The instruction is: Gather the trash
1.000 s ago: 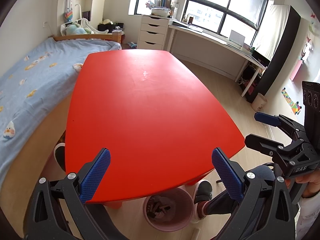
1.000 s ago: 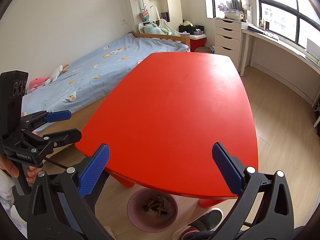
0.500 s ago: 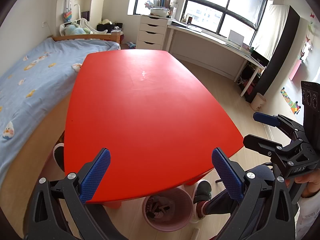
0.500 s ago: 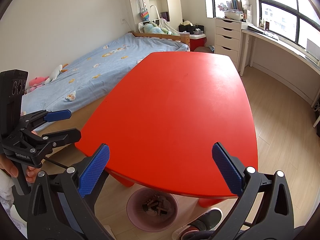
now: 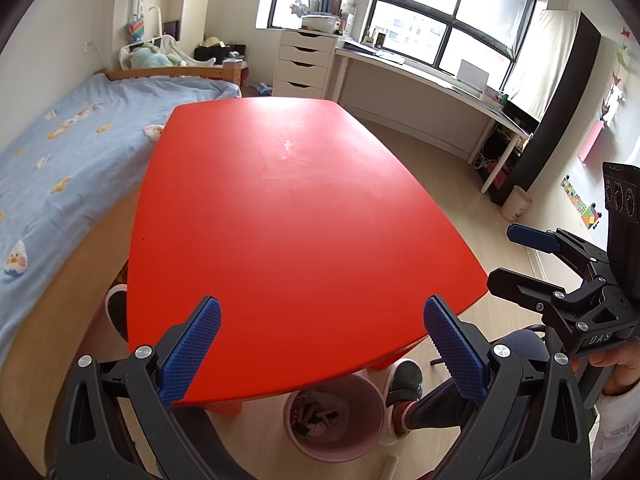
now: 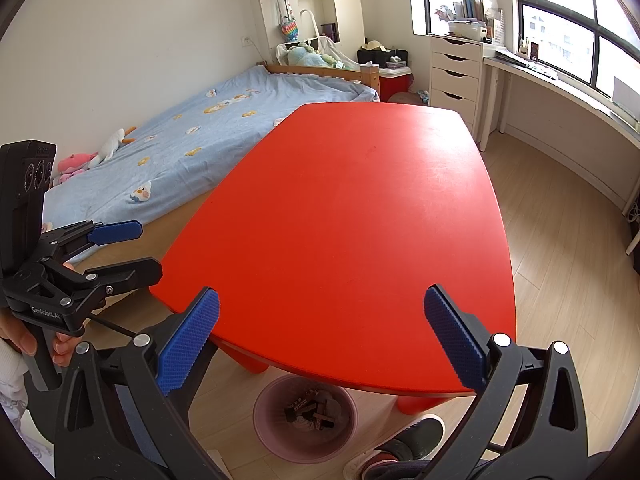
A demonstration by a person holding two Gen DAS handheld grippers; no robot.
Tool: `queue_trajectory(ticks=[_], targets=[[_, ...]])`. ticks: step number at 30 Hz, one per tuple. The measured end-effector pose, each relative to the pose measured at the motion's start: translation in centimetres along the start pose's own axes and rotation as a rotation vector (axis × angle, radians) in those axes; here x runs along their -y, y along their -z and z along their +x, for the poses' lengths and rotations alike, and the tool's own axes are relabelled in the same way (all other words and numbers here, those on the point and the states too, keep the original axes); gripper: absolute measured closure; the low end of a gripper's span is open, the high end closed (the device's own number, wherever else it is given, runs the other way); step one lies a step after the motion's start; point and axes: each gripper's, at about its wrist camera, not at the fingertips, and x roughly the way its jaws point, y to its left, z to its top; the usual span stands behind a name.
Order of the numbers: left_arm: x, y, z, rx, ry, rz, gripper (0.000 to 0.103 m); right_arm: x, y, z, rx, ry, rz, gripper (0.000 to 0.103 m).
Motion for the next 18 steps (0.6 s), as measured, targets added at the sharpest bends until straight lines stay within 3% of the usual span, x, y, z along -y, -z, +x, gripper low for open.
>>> queue_trajectory(ticks=[18], targets=[[-0.17,0.11,0.13,0.007,-0.023,-0.001,0.006,-0.05,0.72,0.16,-0.001,0.000,-0.005,0.003]])
